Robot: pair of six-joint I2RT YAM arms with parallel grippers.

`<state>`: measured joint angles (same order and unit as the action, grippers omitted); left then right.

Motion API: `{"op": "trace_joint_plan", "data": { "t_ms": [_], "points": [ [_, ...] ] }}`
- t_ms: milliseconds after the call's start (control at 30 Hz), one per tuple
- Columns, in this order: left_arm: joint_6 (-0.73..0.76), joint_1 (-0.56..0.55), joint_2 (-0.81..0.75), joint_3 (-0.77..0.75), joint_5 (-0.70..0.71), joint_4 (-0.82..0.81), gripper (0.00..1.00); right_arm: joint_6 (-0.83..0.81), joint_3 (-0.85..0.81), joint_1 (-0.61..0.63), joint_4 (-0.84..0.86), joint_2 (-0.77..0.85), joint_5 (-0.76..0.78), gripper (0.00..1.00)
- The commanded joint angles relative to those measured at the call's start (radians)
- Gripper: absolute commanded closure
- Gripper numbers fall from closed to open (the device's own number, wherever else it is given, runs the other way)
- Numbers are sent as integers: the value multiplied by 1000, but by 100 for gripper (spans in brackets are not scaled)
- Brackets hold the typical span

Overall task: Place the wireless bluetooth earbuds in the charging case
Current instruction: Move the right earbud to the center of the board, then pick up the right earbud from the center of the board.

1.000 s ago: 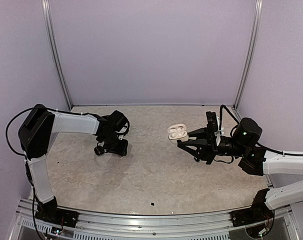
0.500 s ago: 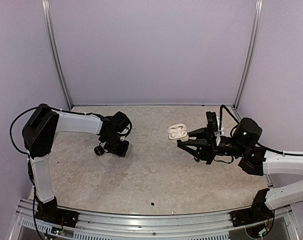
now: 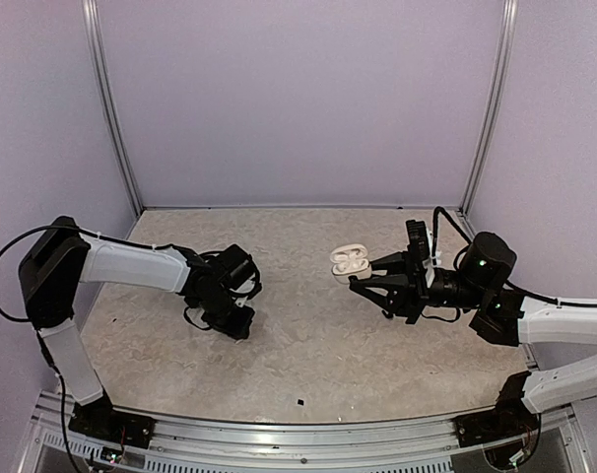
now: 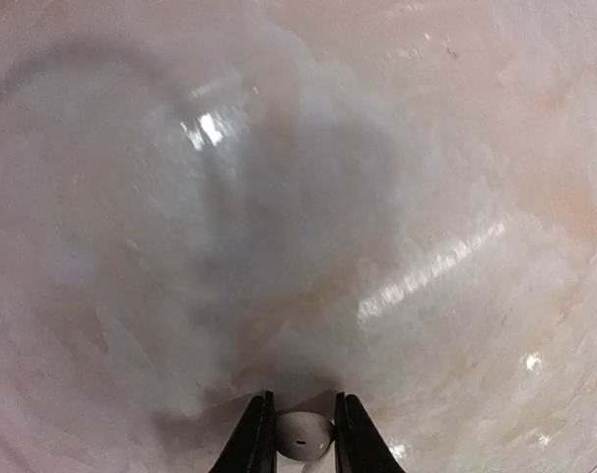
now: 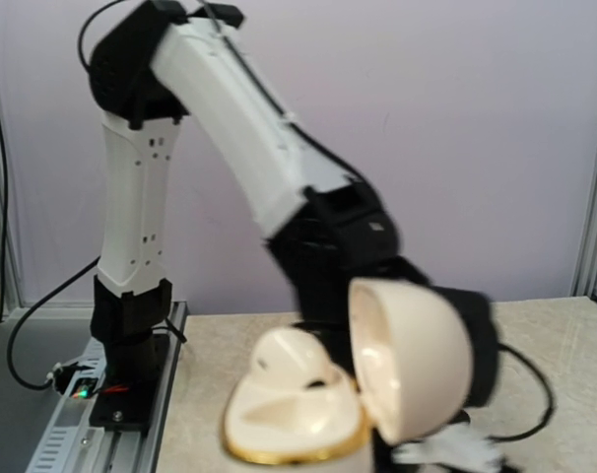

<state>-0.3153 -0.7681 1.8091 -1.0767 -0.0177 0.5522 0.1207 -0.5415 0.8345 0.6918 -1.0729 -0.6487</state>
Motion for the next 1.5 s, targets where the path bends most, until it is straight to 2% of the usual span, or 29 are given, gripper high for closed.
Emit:
{"op": "trace_joint_plan", "data": {
  "t_ms": [0, 67, 300, 367, 500, 567, 1033, 1233, 1467],
  "points": [
    [-73, -52, -84, 147, -111, 114, 79, -7, -22, -11, -7, 4, -2, 100],
    [-96, -75, -127, 181, -142, 140, 79, -9, -23, -11, -8, 2, -5, 100],
    [-129, -125, -192, 235, -77, 239, 77, -12, -26, -11, 2, -11, -15, 100],
    [-129, -127, -188, 223, -57, 258, 74, -13, -28, -10, 2, -13, -17, 100],
    [-128, -139, -168, 190, -16, 291, 59, -16, -25, -11, -3, -5, -11, 100],
    [-124, -143, -154, 180, -8, 297, 58, -21, -25, -11, -7, -3, -11, 100],
    [-113, -169, -116, 158, -32, 308, 70, -31, -21, -11, -20, 2, -6, 100],
    [-114, -197, -106, 156, -36, 325, 72, -31, -20, -11, -20, 1, -5, 100],
    [-128, -198, -128, 121, -5, 323, 77, -27, -18, -11, -16, 6, -2, 100]
  ]
}}
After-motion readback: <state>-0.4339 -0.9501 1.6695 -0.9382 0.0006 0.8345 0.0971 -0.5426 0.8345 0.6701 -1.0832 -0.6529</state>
